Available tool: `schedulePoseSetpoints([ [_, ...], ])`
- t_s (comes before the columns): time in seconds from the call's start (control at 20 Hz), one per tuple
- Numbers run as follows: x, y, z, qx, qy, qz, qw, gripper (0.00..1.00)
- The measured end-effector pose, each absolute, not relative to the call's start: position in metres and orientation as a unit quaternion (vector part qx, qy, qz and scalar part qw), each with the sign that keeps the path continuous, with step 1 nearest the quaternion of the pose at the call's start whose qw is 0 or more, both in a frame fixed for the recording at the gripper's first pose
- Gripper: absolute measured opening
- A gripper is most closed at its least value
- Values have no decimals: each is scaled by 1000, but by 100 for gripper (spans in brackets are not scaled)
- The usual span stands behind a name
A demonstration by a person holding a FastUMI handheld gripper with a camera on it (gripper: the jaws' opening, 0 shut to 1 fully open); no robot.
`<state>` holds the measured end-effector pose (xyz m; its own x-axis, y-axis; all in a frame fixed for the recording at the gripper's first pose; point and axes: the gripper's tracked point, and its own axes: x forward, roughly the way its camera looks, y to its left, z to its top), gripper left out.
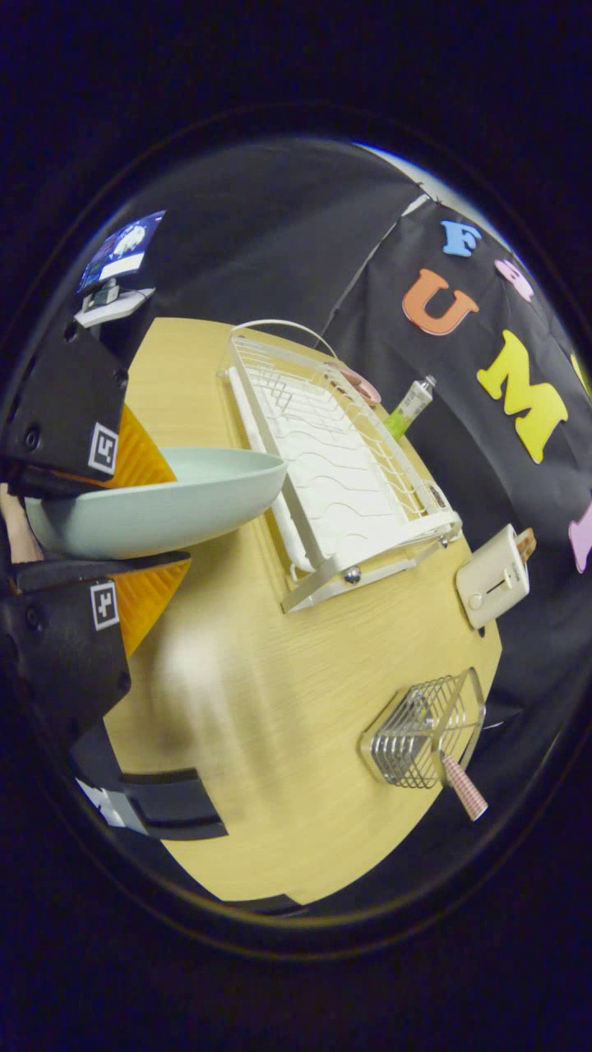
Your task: Take the plate from the dish rack, then take the spoon from the basket and place it into the plate.
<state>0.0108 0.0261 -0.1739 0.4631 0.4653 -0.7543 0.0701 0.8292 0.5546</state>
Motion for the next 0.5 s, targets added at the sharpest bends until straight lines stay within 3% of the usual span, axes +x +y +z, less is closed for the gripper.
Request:
schedulePoseSetpoints([
  [0.5, 25, 50, -184, 342, 498, 154, 782, 42],
])
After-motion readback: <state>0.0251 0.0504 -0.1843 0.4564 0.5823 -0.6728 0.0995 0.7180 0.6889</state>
